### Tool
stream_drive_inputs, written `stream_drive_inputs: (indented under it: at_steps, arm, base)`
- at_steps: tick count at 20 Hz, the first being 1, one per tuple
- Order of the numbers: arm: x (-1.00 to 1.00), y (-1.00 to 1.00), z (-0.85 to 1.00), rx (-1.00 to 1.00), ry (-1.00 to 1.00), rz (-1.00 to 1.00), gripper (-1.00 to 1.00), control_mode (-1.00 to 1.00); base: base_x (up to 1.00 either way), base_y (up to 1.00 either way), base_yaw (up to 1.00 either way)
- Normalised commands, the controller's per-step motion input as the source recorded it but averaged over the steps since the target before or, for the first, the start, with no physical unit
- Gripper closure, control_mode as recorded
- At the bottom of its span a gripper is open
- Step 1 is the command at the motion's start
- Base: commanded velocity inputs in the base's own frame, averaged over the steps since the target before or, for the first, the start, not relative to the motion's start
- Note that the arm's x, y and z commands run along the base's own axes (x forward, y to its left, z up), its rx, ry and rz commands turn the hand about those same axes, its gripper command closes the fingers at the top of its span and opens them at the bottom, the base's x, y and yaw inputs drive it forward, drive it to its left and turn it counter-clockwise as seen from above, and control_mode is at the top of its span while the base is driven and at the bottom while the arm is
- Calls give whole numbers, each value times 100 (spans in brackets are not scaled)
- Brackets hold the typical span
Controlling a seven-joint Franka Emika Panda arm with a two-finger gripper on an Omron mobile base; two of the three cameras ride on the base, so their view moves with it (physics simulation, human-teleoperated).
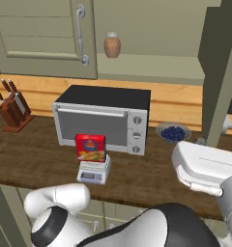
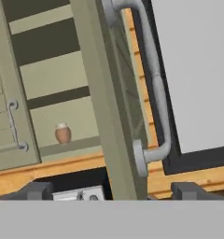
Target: Pick the boxed food and place it on the digital scale for weighing, and close the cabinet.
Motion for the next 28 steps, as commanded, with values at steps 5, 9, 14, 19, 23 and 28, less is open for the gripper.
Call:
stream_drive_inputs:
  at_steps: [5, 9, 14, 19, 23, 28]
  arm:
    - [69, 3, 0, 3, 5, 28, -100, -100]
    - [85, 65, 0, 0, 7, 35, -100, -100]
    - [100, 100, -7, 0, 1, 29, -100, -100]
    - [100, 100, -7, 1, 0, 17, -100, -100]
    - [100, 100, 0, 9, -6, 5, -100, -100]
    - [100, 100, 0, 13, -21, -3, -100, -100]
  base:
    - [0, 0, 0]
    - [0, 0, 0]
    - [0, 0, 0]
    - [0, 0, 0]
    - [0, 0, 0]
    - [0, 0, 0]
